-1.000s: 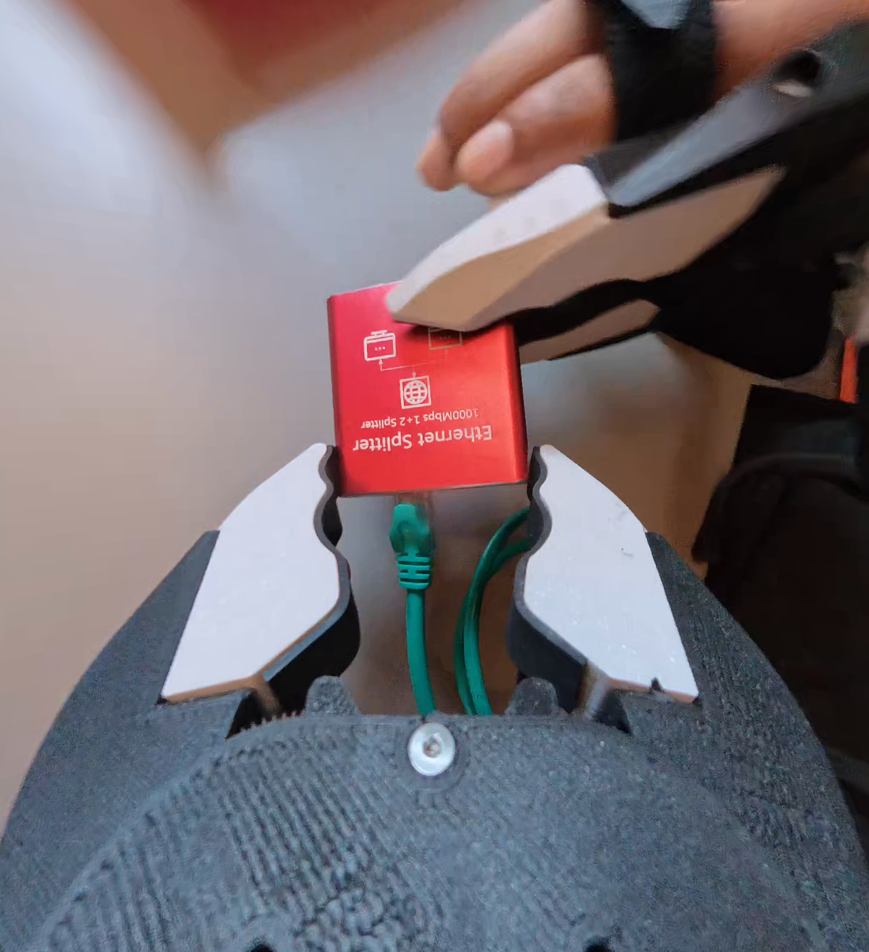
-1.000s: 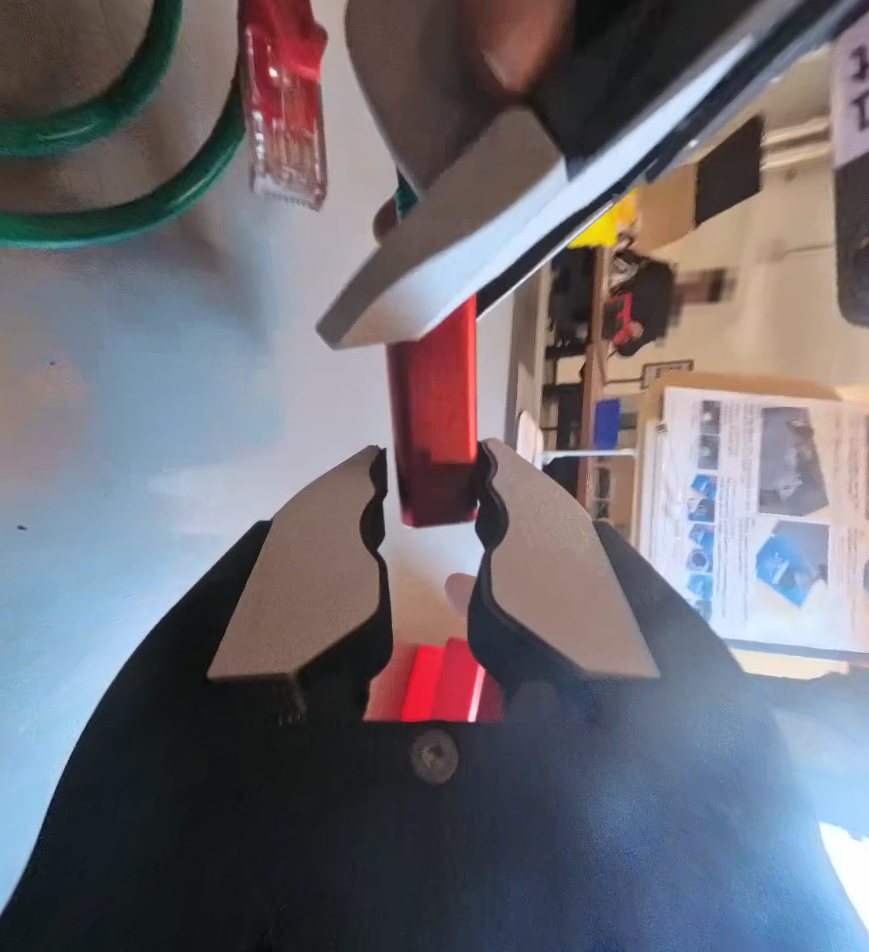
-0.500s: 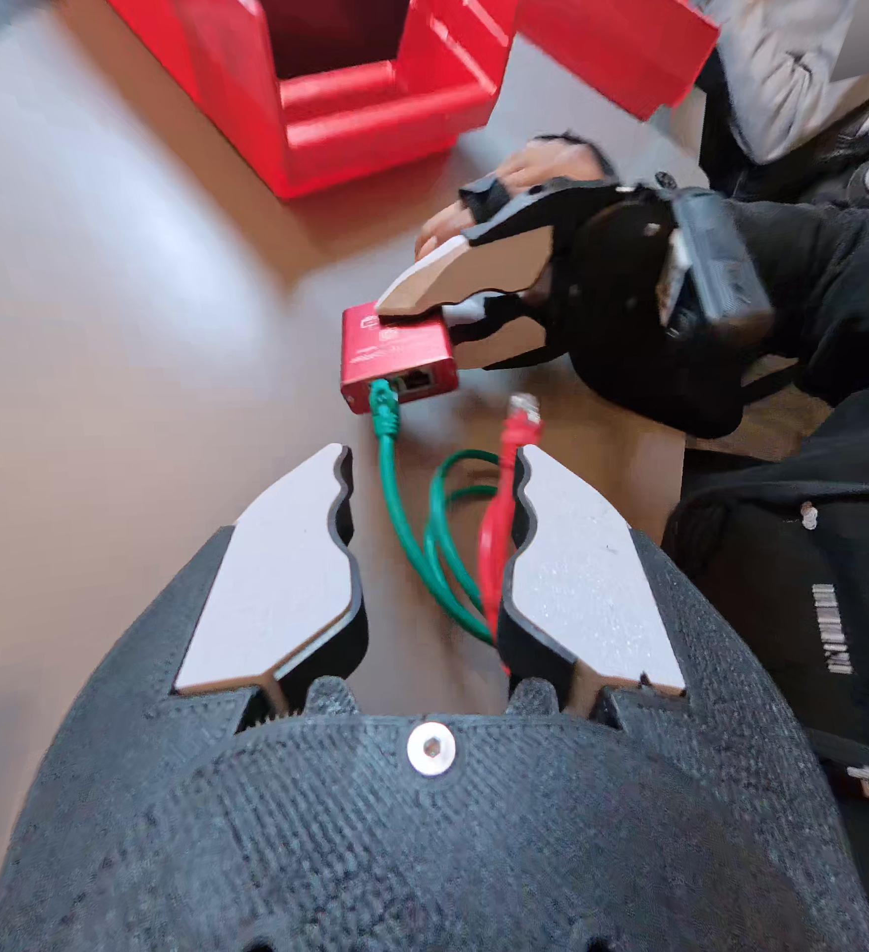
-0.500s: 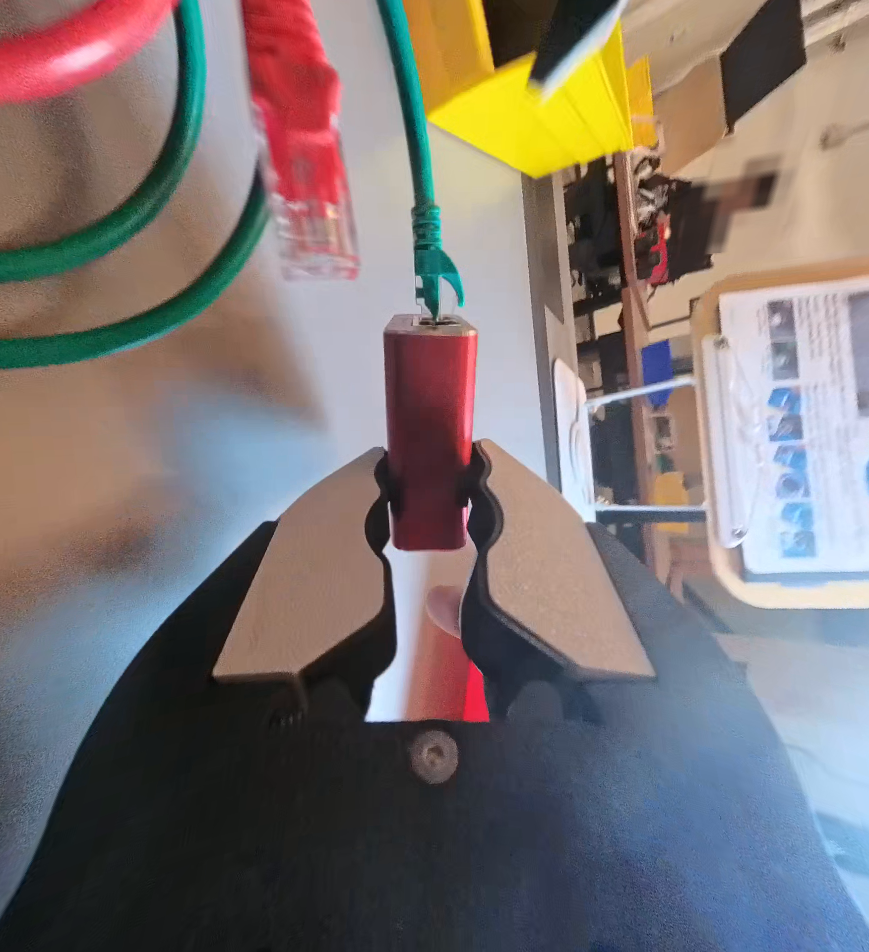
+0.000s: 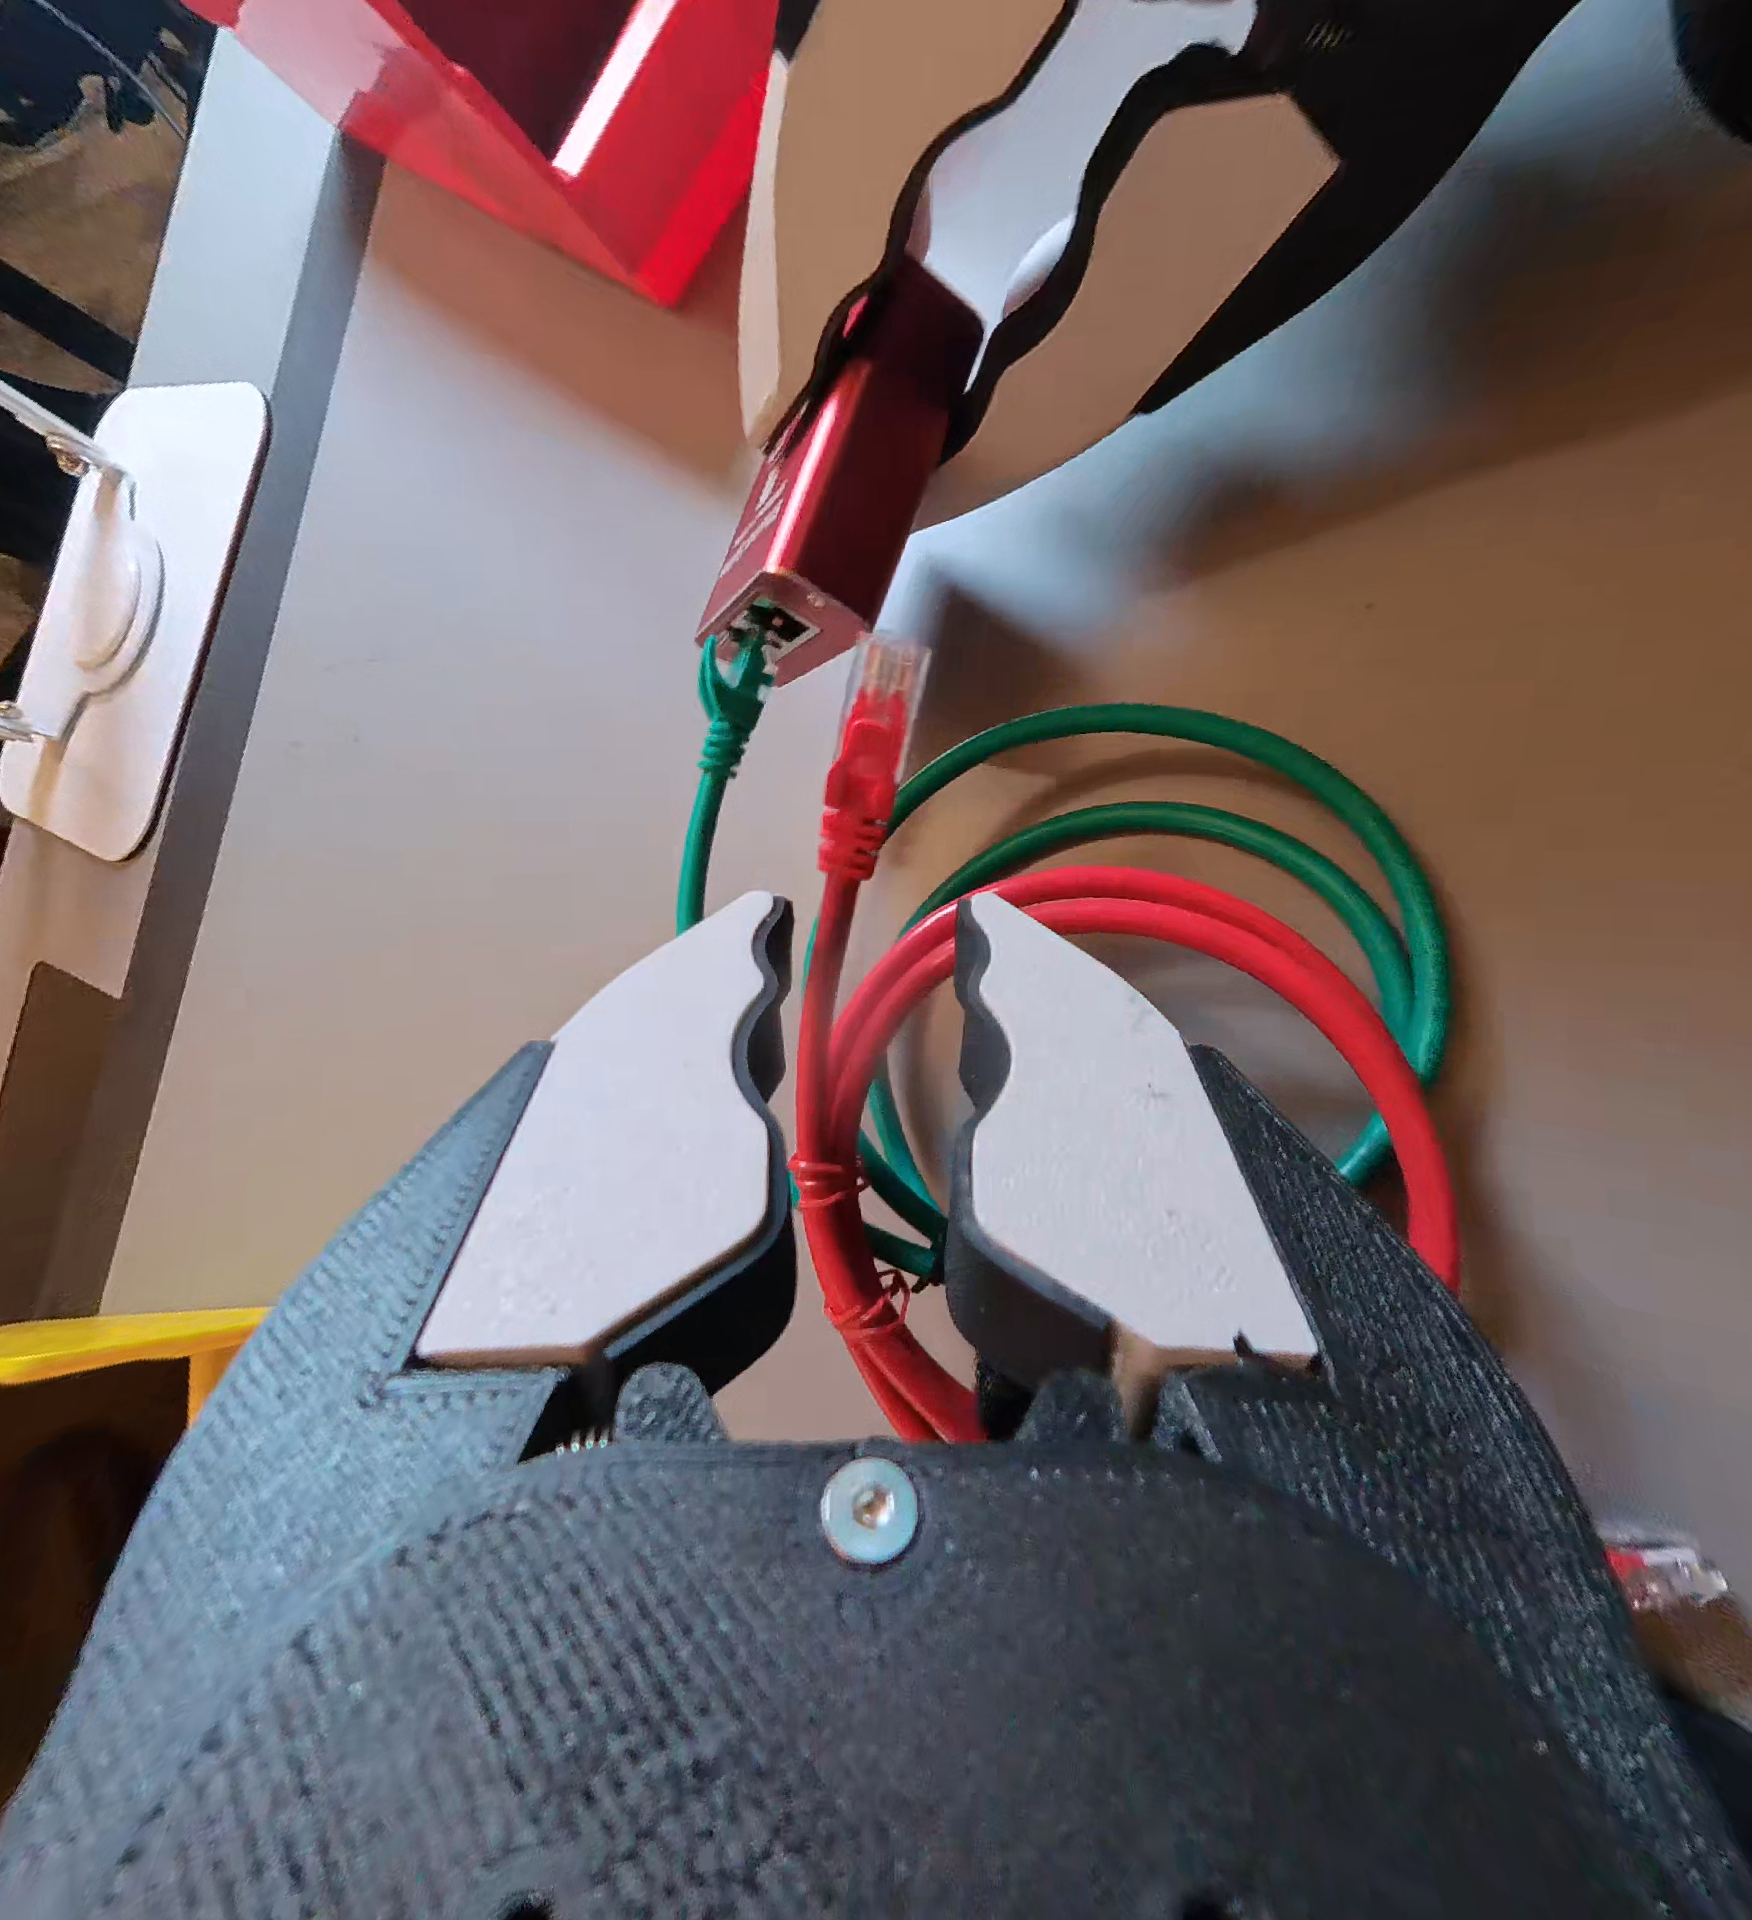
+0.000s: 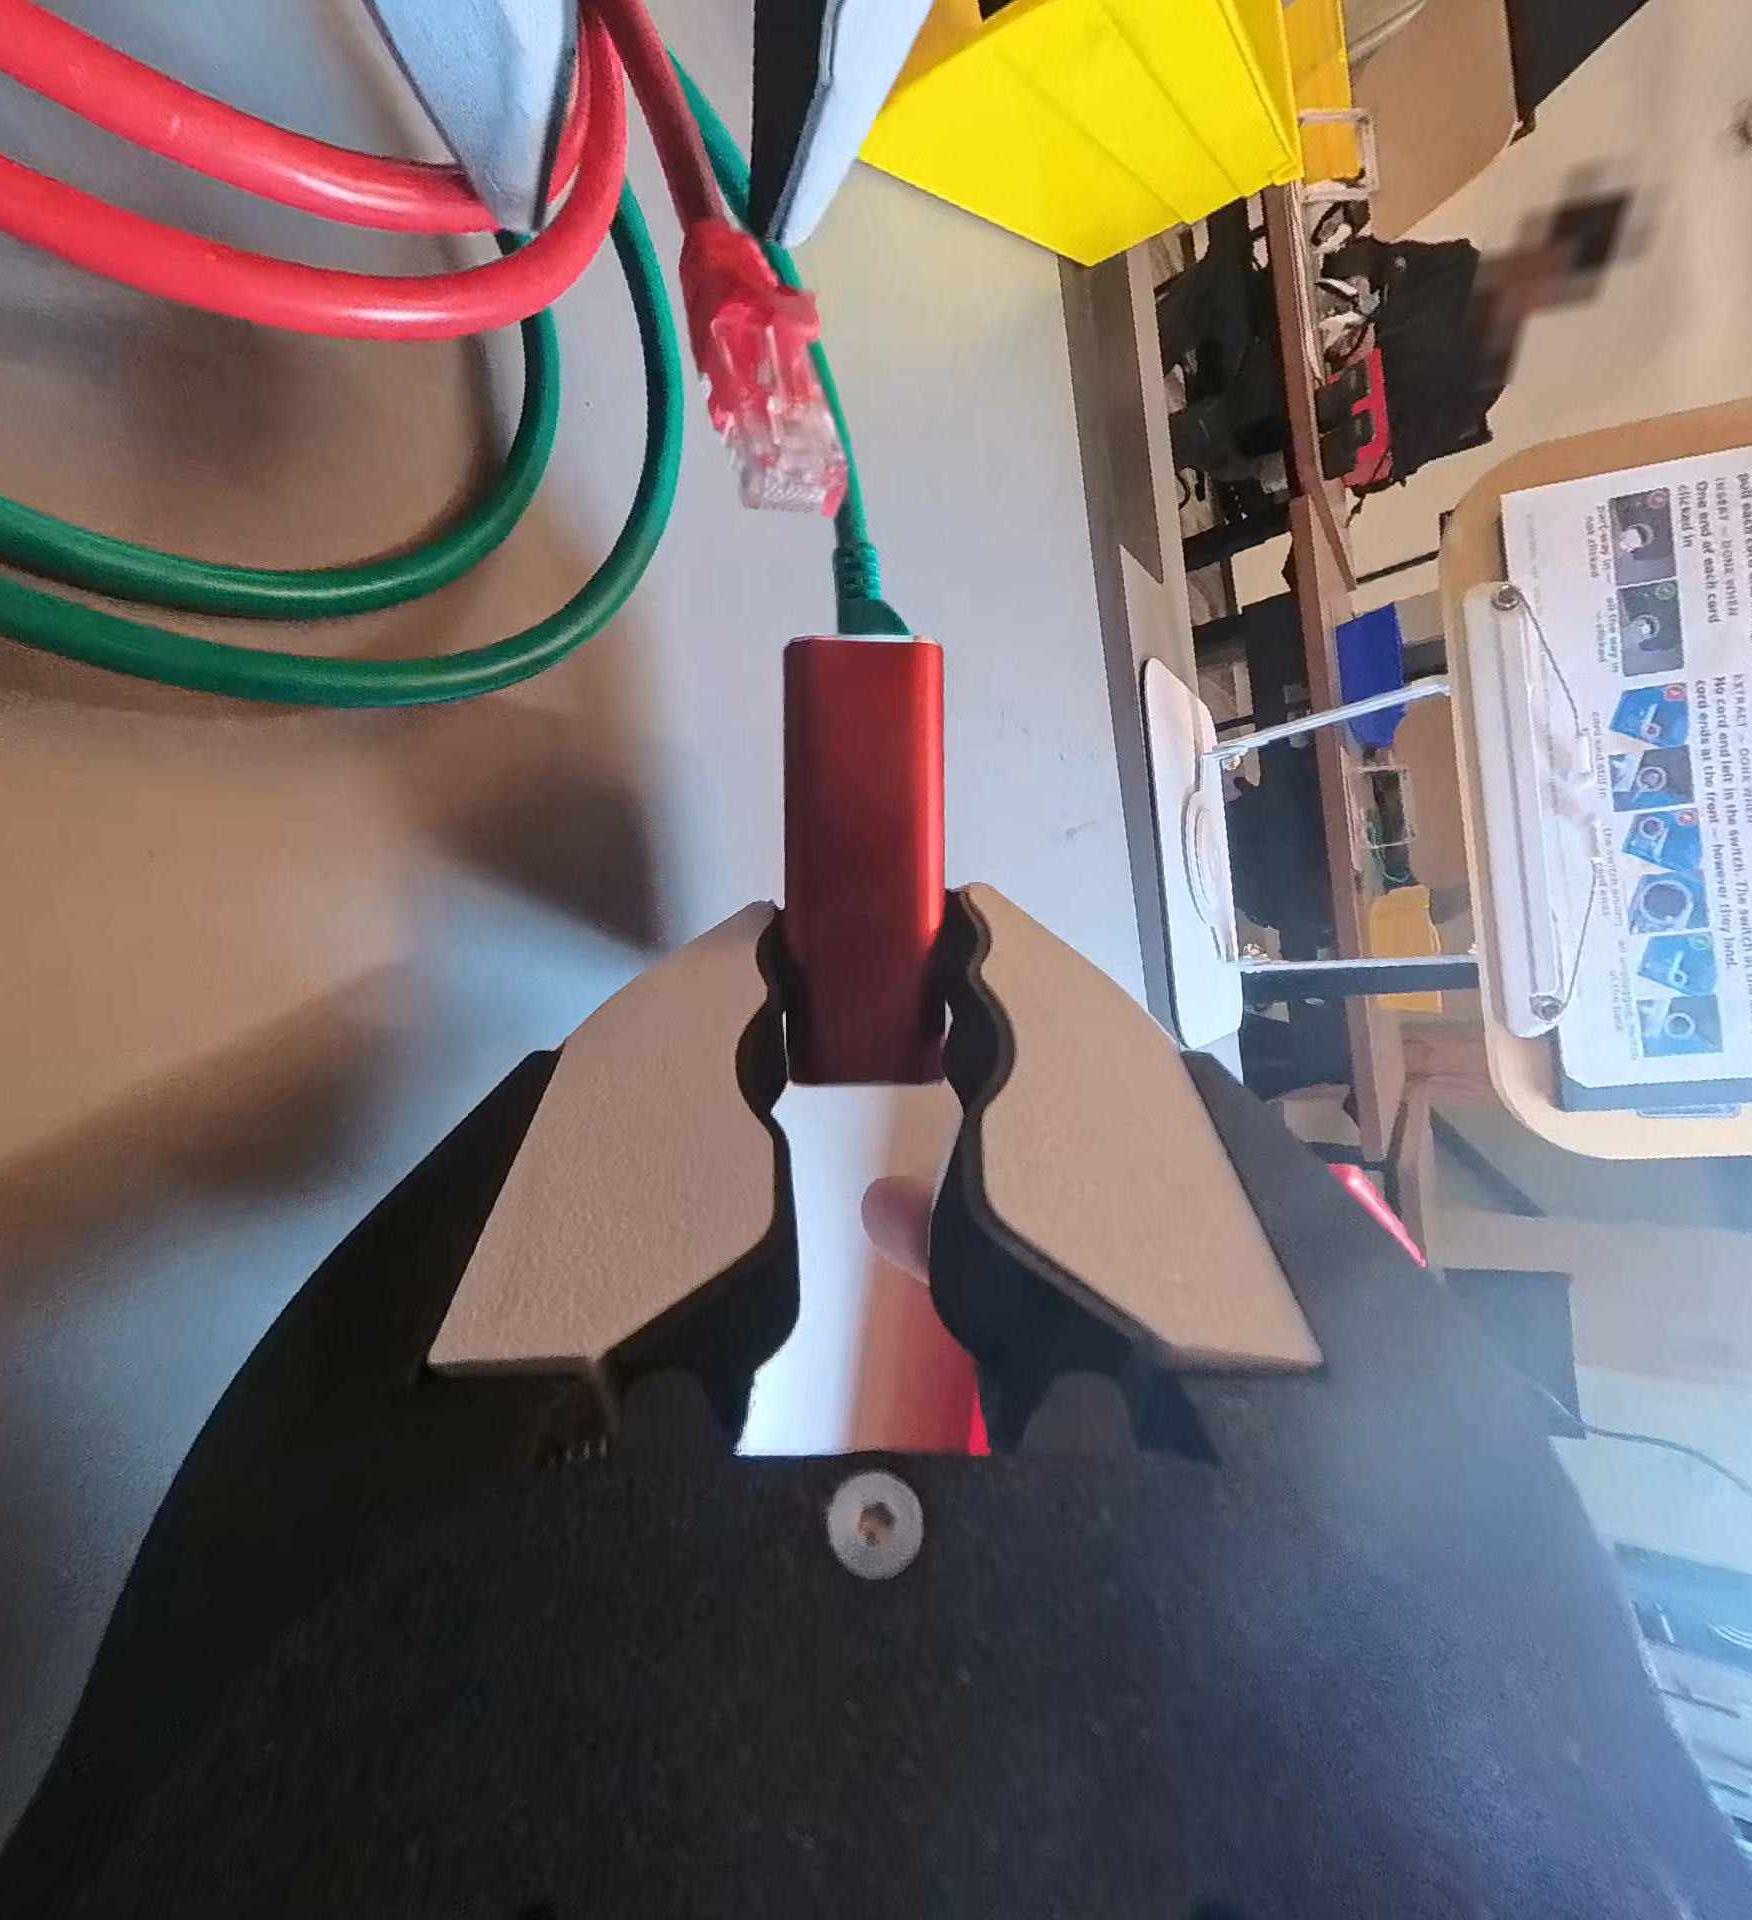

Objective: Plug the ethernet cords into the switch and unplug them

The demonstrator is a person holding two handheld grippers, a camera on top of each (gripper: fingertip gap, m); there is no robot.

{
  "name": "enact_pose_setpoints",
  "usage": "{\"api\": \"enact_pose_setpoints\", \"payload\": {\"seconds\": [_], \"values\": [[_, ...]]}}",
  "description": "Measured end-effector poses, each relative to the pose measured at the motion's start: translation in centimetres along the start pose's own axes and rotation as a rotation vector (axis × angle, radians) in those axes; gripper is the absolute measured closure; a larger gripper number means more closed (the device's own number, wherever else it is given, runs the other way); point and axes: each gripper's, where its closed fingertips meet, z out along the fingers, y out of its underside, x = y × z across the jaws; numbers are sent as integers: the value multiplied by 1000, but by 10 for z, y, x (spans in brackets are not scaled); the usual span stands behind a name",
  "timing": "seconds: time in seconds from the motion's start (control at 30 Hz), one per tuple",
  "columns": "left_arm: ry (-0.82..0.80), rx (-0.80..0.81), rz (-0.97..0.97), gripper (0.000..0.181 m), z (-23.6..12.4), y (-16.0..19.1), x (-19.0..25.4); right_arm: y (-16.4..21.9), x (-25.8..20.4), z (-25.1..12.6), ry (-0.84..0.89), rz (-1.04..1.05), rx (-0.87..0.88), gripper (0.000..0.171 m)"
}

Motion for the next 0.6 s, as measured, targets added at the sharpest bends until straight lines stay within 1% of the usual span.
{"api": "enact_pose_setpoints", "payload": {"seconds": [0.07, 0.2, 0.27, 0.33, 0.43, 0.53, 0.6], "values": [[-24, 3, 16, 157, 2, 1, -5, 1, 1, -1, 4, 3, 10, 145], [-18, 9, 40, 159, 8, 3, -9, -1, 1, 0, 6, -2, 29, 145], [-49, 14, 80, 174, 9, 3, -15, -2, 2, -1, 10, -10, 34, 145], [-41, -10, 94, 175, 6, 4, -21, -2, 1, -1, 14, -19, 41, 145], [73, 19, -20, 176, -21, -15, -35, -1, 6, -2, 44, -28, 61, 145], [265, -69, -141, 176, -48, -19, -41, -2, 13, -4, 90, -71, 94, 145], [448, -123, -218, 176, -63, -20, -34, -3, 15, -5, 119, -116, 112, 145]]}}
